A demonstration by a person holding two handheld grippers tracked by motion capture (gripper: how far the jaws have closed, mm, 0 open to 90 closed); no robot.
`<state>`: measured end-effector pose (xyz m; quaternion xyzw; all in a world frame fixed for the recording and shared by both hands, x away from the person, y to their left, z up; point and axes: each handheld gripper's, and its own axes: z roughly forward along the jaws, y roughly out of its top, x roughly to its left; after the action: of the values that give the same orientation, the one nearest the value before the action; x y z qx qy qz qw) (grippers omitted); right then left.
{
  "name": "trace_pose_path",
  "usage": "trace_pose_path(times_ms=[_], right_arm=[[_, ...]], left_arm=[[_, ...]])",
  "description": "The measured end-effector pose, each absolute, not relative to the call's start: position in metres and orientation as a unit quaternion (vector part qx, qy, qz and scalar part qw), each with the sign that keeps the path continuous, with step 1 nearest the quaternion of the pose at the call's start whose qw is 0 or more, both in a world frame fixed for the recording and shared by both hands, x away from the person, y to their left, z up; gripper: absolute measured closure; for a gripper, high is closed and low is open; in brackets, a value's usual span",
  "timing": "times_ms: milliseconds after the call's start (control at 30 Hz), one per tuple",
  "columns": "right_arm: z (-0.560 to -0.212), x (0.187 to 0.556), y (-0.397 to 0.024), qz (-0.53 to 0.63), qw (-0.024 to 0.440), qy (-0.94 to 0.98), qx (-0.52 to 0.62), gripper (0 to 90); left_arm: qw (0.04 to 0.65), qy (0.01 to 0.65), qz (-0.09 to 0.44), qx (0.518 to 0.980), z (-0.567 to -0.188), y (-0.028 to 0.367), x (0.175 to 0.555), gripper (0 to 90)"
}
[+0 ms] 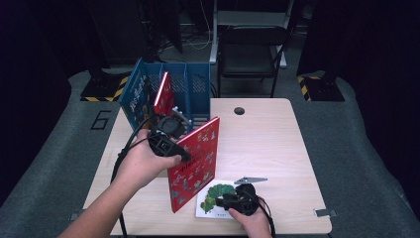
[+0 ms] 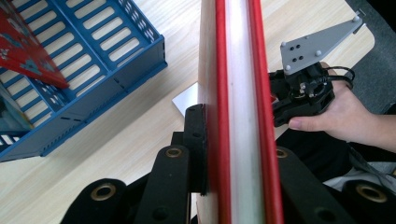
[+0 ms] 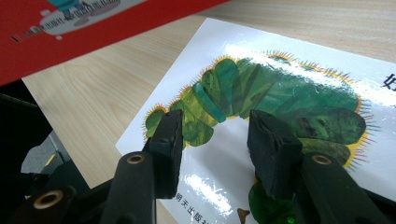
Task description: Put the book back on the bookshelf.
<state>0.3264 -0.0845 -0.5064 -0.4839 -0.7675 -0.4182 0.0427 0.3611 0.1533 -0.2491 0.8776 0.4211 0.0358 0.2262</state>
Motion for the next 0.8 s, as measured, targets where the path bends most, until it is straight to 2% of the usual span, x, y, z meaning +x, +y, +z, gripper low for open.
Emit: trace_pose_path(times_ms=[800], right_arm=[[-0.506, 0.326, -0.085, -0.416, 0.035, -0.776, -0.473, 53.6]], left_arm=[[0.227, 0.435, 0.046, 0.870, -0.223, 0.164, 0.367, 79.4]])
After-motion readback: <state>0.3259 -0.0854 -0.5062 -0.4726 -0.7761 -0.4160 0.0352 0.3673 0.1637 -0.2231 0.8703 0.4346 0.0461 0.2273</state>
